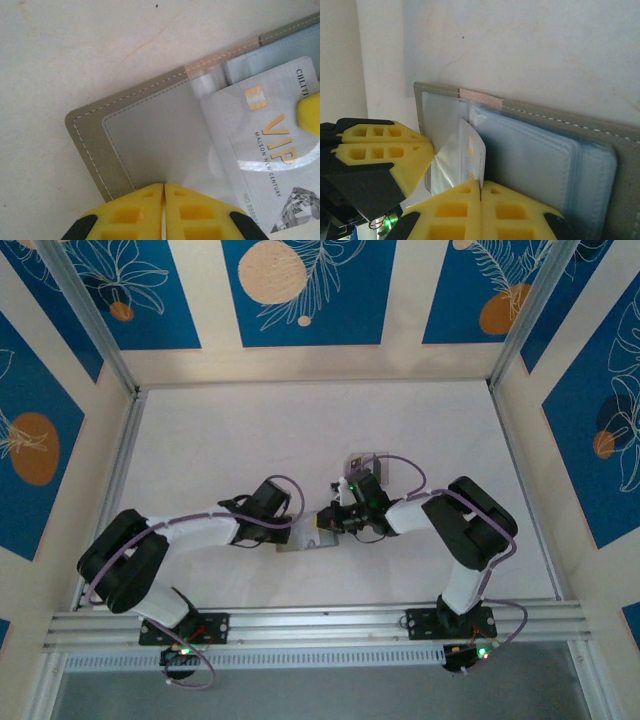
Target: Put the credit cards into the card holder
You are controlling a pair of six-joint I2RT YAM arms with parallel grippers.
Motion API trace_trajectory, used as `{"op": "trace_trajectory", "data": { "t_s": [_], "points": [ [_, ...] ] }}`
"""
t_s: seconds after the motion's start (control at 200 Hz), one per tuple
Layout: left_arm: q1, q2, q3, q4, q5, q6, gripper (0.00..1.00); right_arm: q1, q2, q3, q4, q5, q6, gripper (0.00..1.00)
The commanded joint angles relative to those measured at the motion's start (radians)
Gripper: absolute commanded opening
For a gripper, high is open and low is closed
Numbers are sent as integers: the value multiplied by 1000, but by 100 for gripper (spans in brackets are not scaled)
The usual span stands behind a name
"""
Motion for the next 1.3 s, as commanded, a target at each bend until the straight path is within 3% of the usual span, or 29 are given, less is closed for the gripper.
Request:
{"op": "trace_trajectory", "data": {
  "t_s": [0.0,0.48,0.815,1.295],
  "points": [
    [-8,53,-16,-62,-20,13,8,9,54,16,-120,-44,-45,0],
    [-8,60,-17,-64,-20,17,8,-45,158,115,-71,-183,-90,0],
    [-6,46,-18,-79,-43,15,8,-15,70,78,-85,-219,-114,0],
    [-6,19,-20,-96,-43,37,9,-13,95,76,-5,-301,-108,0]
  ]
}}
